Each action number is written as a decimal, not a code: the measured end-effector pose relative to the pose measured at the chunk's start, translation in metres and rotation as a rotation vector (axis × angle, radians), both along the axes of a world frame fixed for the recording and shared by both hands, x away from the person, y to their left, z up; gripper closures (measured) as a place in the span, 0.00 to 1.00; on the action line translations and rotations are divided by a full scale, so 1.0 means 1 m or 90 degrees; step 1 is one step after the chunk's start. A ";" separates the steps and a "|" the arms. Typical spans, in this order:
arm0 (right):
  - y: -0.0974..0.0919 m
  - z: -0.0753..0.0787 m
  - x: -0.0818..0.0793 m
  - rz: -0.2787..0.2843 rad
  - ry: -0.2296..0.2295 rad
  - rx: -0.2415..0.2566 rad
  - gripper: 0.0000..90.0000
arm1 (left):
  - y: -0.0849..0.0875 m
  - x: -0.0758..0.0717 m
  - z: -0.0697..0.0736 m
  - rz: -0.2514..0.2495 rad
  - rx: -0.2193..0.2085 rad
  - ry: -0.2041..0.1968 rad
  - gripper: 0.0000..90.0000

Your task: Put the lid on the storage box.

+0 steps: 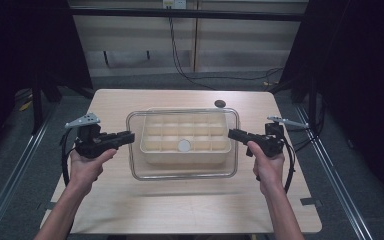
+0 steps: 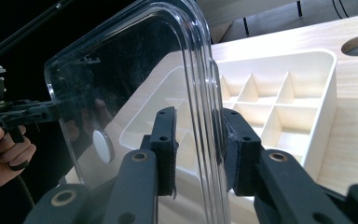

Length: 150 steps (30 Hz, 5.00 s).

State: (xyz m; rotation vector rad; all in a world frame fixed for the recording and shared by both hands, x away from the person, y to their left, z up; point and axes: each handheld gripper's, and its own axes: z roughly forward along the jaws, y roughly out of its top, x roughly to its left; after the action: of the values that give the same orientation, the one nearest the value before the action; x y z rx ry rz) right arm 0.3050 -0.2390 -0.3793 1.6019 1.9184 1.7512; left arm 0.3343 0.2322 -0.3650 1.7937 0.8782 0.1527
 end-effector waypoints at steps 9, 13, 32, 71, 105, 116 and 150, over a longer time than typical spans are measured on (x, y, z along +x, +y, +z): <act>0.003 0.003 0.020 0.001 0.001 -0.004 0.76 | 0.000 0.021 0.010 0.013 0.002 -0.003 0.85; 0.002 0.003 0.029 0.003 0.001 -0.001 0.76 | -0.001 0.031 0.011 0.016 -0.002 0.002 0.85; -0.011 0.006 0.073 -0.010 0.053 -0.013 0.76 | -0.019 0.069 0.005 0.040 -0.001 0.034 0.84; -0.008 -0.021 0.122 -0.035 0.090 -0.021 0.73 | -0.028 0.116 -0.015 0.087 0.020 0.086 0.78; 0.004 -0.053 0.127 -0.054 0.147 -0.129 0.62 | -0.033 0.131 -0.064 0.098 0.040 0.178 0.69; 0.004 -0.062 0.128 -0.060 0.145 -0.129 0.61 | -0.035 0.133 -0.067 0.097 0.050 0.188 0.68; -0.001 -0.072 0.119 -0.075 0.132 -0.116 0.65 | -0.038 0.131 -0.075 0.103 0.090 0.166 0.68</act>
State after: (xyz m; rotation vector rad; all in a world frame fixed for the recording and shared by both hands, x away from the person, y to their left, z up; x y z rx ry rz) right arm 0.4241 -0.2398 -0.4512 1.8473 1.9565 1.3713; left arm 0.4650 0.1939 -0.4402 1.9002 1.2256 0.0864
